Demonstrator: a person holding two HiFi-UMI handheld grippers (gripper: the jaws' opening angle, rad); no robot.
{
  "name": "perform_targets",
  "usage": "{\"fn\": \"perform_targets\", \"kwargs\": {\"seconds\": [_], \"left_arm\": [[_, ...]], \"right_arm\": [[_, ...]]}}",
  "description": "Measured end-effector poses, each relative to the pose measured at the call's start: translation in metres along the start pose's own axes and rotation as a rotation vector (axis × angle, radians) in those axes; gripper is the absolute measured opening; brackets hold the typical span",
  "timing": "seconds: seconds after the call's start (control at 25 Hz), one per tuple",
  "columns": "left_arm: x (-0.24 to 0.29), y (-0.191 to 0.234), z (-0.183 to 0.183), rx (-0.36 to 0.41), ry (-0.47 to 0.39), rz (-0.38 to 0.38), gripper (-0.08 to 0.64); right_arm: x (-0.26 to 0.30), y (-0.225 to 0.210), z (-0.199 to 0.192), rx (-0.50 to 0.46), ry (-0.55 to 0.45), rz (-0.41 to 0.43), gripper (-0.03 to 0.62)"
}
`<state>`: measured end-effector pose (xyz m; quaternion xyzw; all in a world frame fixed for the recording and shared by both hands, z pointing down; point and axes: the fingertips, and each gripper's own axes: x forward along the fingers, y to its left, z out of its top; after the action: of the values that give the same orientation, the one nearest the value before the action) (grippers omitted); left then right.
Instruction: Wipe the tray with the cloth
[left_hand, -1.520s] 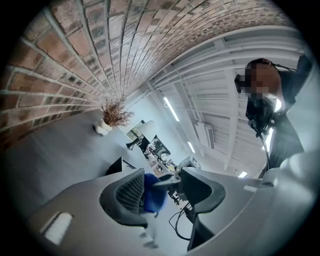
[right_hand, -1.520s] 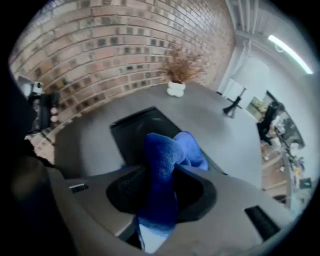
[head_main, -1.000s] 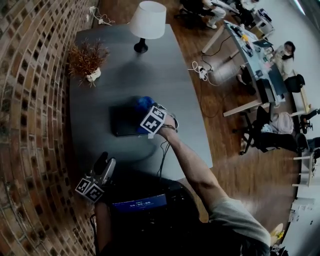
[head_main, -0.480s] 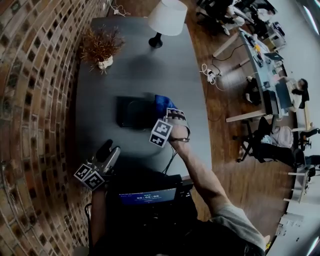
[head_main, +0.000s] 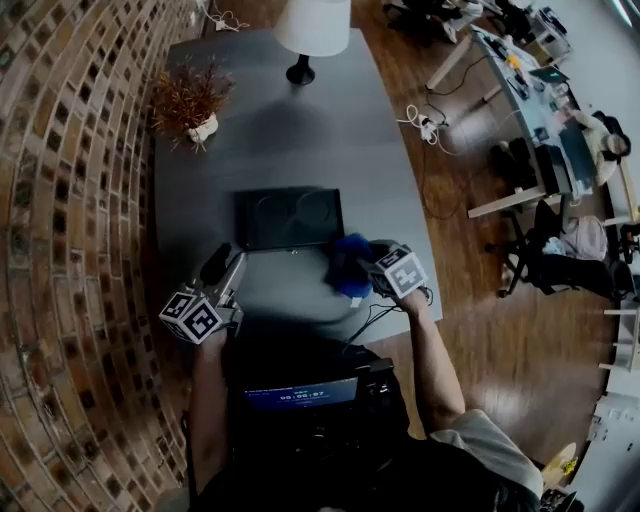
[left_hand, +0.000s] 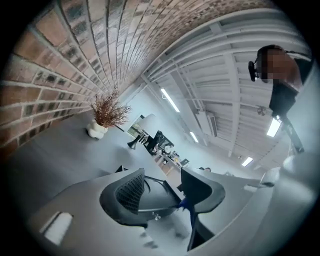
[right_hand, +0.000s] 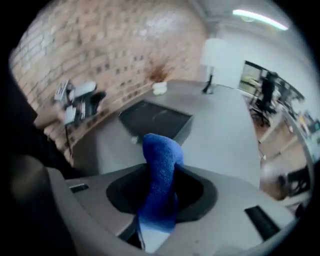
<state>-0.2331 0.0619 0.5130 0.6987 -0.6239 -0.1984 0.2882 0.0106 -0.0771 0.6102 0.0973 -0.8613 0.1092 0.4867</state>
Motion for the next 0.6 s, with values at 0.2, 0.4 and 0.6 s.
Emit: {"fn": "perform_targets", "kwargs": {"seconds": [0.2, 0.4, 0.6], "left_arm": [[0.063, 0.008, -0.013, 0.185, 0.150, 0.075, 0.237], [0.091, 0.049, -0.044, 0.286, 0.310, 0.271, 0.316], [0.101, 0.056, -0.060, 0.253, 0.412, 0.293, 0.330]], "right_arm": [[-0.011, -0.107, 0.046, 0.558, -0.517, 0.075, 0.143], [0.053, -0.105, 0.070, 0.830, -0.666, 0.330, 0.143], [0.070, -0.048, 0.017, 0.741, -0.430, 0.446, 0.132]]}}
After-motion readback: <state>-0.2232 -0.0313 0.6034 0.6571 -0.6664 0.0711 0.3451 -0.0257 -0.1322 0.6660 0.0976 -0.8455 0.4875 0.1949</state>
